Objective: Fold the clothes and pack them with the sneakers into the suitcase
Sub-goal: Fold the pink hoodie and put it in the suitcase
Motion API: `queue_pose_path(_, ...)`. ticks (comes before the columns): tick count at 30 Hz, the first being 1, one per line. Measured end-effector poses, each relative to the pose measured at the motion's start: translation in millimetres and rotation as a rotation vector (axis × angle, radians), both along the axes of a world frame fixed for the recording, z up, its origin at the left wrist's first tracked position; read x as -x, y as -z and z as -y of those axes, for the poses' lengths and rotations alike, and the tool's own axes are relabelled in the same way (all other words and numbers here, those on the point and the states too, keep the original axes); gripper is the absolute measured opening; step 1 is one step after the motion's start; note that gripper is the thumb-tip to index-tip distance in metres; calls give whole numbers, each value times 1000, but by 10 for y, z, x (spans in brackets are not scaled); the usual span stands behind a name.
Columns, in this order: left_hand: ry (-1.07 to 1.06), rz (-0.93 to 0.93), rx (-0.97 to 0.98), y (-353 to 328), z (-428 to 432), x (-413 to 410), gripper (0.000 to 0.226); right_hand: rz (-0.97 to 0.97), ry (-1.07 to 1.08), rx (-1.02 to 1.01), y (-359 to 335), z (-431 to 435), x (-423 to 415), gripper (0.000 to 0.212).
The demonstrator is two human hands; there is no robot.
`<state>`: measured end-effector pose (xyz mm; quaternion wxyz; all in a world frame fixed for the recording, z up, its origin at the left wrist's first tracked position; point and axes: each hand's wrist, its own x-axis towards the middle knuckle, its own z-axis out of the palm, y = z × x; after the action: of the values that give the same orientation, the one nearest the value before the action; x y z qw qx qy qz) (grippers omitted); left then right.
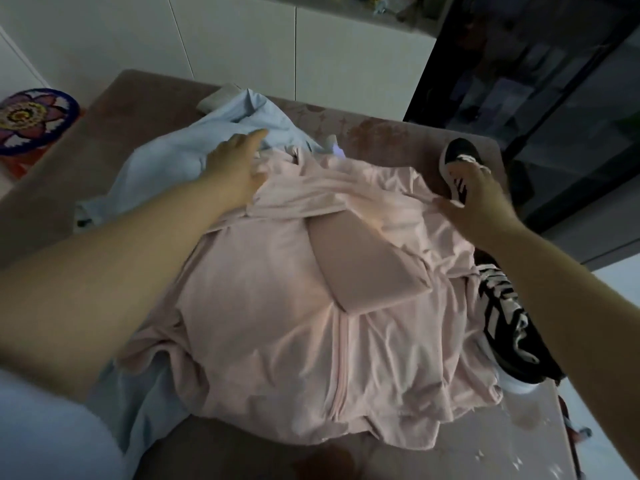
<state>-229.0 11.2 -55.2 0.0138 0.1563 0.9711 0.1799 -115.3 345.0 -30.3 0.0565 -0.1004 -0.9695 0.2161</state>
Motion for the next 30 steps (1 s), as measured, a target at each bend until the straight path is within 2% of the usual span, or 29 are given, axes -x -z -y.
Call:
queue_pose_path(3, 192, -85, -172, 128, 314, -541, 58, -162, -185, 114, 146, 342, -749, 29)
queue_pose_path(5, 333, -58, -171, 227, 677, -980, 47, -143, -303, 124, 350, 515, -1402, 12)
queue_pose_path(6, 401, -36, -136, 304, 865, -1209, 46, -98, -330, 75, 510, 545, -1712, 14)
queue_pose_path(10, 431, 101, 120, 734, 1537, -1792, 63, 161, -314, -137, 1141, 424, -2521, 66)
queue_pose_path(12, 432, 150, 137, 844, 1729, -1872, 58, 185, -181, -57, 1209, 369, -2627, 67)
queue_pose_path(16, 263, 230, -47, 765, 1784, -1819, 44, 149, 114, 187, 1135, 438, -2571, 67)
queue_pose_path(19, 245, 279, 13, 741, 1832, -1732, 36, 123, 162, 180, 1071, 547, -2506, 44)
queue_pose_path(23, 320, 312, -120, 631, 2153, -1574, 46, -46, 206, 131, 816, 552, -2562, 25)
queue_pose_path(24, 337, 321, -142, 595, 2266, -1550, 55, -36, 164, 148, 741, 528, -2619, 26)
queue_pose_path(26, 364, 348, -179, 612, 2492, -1504, 60, 111, 22, 172, 628, 482, -2753, 32)
queue_pose_path(28, 340, 360, -98, 840, 2765, -1396, 54, 267, -57, 133, 628, 459, -2867, 35)
queue_pose_path(30, 246, 376, 28, 1171, 3018, -1249, 42, 313, 37, 170, 719, 419, -2922, 28)
